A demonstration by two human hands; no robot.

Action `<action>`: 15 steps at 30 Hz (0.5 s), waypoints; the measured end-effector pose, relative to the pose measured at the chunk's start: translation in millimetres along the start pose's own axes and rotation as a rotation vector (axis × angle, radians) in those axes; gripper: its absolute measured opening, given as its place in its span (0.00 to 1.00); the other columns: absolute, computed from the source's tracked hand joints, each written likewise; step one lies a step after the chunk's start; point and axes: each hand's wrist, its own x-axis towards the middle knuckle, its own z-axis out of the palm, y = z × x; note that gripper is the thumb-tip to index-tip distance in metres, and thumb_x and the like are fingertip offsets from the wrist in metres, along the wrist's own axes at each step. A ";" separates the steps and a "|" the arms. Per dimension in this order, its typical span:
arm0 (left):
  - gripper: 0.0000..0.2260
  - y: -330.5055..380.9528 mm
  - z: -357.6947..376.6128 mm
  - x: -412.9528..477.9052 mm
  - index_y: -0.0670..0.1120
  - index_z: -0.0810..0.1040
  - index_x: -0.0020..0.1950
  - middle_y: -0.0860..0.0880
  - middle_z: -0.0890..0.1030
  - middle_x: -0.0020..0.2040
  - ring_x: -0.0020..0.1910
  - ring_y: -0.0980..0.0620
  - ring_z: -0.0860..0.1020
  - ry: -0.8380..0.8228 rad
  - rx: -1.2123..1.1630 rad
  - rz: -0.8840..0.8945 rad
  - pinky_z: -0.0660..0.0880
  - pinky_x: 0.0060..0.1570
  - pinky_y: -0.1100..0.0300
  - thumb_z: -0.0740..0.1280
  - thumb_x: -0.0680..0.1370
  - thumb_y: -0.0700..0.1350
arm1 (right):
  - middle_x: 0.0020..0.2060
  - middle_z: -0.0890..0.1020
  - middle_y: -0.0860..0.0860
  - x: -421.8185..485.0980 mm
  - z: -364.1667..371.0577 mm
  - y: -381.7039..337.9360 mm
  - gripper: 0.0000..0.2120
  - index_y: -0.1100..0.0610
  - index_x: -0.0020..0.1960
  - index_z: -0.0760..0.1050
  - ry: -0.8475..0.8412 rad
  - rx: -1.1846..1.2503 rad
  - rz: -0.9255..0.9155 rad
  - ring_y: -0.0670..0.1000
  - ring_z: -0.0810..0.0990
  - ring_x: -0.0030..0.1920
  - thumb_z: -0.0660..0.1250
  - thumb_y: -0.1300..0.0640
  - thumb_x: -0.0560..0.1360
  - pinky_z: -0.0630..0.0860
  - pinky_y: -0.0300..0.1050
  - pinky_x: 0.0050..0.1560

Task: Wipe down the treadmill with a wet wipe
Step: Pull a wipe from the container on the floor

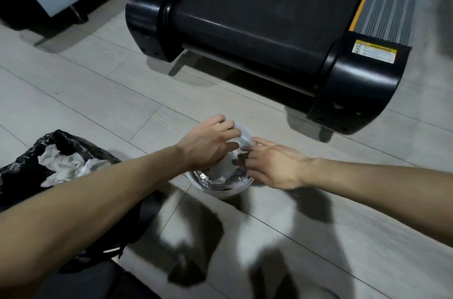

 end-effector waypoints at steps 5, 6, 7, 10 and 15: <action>0.17 -14.3 23.3 -15.8 0.51 0.84 0.62 0.54 0.80 0.60 0.64 0.49 0.72 -0.352 0.058 -0.104 0.77 0.61 0.51 0.57 0.83 0.51 | 0.48 0.83 0.49 10.2 -5.3 -3.8 0.22 0.49 0.50 0.77 -0.080 0.024 0.018 0.53 0.79 0.61 0.48 0.41 0.86 0.60 0.44 0.78; 0.20 -16.9 28.8 -24.8 0.51 0.84 0.62 0.54 0.81 0.58 0.65 0.49 0.72 -0.353 -0.002 -0.153 0.78 0.58 0.51 0.54 0.81 0.51 | 0.44 0.82 0.49 14.6 -7.5 -3.7 0.25 0.51 0.45 0.75 -0.087 0.024 0.047 0.54 0.79 0.56 0.47 0.40 0.87 0.65 0.43 0.74; 0.23 -18.3 33.9 -32.9 0.50 0.85 0.60 0.55 0.81 0.56 0.65 0.49 0.72 -0.320 -0.060 -0.172 0.79 0.57 0.51 0.52 0.80 0.51 | 0.40 0.81 0.49 19.6 -8.1 -3.1 0.26 0.52 0.41 0.73 -0.105 0.022 0.094 0.55 0.79 0.50 0.47 0.40 0.87 0.69 0.45 0.70; 0.17 -18.3 41.9 -46.9 0.51 0.87 0.55 0.53 0.83 0.54 0.62 0.46 0.76 -0.124 -0.156 -0.110 0.77 0.59 0.48 0.58 0.81 0.52 | 0.32 0.76 0.49 42.3 -7.9 -7.6 0.26 0.55 0.42 0.80 -0.160 -0.066 0.275 0.59 0.76 0.44 0.52 0.41 0.86 0.75 0.48 0.62; 0.11 -16.9 53.0 -58.8 0.53 0.86 0.53 0.54 0.84 0.58 0.67 0.45 0.76 0.049 -0.196 -0.122 0.69 0.71 0.44 0.66 0.79 0.54 | 0.45 0.85 0.50 85.4 -13.8 -33.8 0.15 0.50 0.53 0.82 -0.264 -0.267 0.434 0.57 0.79 0.48 0.71 0.39 0.78 0.69 0.46 0.53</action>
